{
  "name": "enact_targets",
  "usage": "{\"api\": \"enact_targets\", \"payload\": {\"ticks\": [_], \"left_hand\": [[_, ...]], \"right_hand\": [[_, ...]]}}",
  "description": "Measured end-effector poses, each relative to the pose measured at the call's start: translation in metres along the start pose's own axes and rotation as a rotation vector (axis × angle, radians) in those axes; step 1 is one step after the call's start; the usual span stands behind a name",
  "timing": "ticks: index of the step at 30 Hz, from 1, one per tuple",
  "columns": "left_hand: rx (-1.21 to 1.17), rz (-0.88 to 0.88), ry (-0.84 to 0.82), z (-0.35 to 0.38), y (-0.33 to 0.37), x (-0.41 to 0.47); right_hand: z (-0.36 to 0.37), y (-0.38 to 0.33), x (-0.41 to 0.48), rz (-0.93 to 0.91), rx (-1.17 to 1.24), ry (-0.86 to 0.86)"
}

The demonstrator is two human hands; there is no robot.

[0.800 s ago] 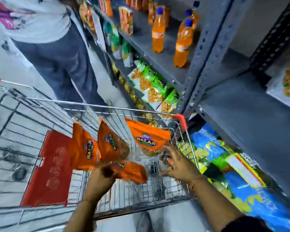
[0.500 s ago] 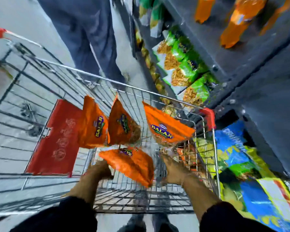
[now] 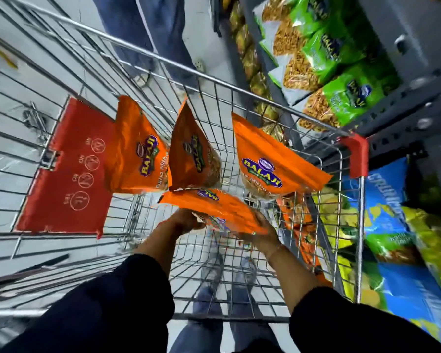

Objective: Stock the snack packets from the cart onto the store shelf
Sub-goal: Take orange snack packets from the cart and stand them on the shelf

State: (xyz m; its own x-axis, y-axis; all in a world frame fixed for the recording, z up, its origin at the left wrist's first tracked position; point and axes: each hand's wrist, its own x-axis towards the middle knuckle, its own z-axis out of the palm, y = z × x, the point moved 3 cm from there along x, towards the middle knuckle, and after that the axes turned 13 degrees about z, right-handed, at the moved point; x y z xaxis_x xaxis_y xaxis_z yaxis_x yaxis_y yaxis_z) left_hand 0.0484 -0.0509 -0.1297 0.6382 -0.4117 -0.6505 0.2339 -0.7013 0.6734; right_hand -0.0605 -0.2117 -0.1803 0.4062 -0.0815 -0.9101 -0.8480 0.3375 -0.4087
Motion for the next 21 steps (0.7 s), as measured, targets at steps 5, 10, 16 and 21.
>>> {"api": "enact_targets", "payload": {"ticks": [5, 10, 16, 21], "left_hand": [[0.178, 0.073, -0.237, 0.000, 0.029, -0.018], [0.197, 0.215, -0.269, -0.002, 0.058, -0.056], [-0.341, 0.688, 0.010, 0.009, 0.114, -0.125], [-0.401, 1.032, 0.048, 0.044, 0.212, -0.159]], "right_hand": [[-0.011, -0.019, -0.034, -0.125, -0.140, 0.048], [-0.028, -0.016, -0.095, -0.214, -0.052, 0.026], [-0.034, -0.030, -0.170, -0.510, 0.254, 0.088], [-0.077, -0.048, -0.258, -0.782, 0.429, 0.228]]}}
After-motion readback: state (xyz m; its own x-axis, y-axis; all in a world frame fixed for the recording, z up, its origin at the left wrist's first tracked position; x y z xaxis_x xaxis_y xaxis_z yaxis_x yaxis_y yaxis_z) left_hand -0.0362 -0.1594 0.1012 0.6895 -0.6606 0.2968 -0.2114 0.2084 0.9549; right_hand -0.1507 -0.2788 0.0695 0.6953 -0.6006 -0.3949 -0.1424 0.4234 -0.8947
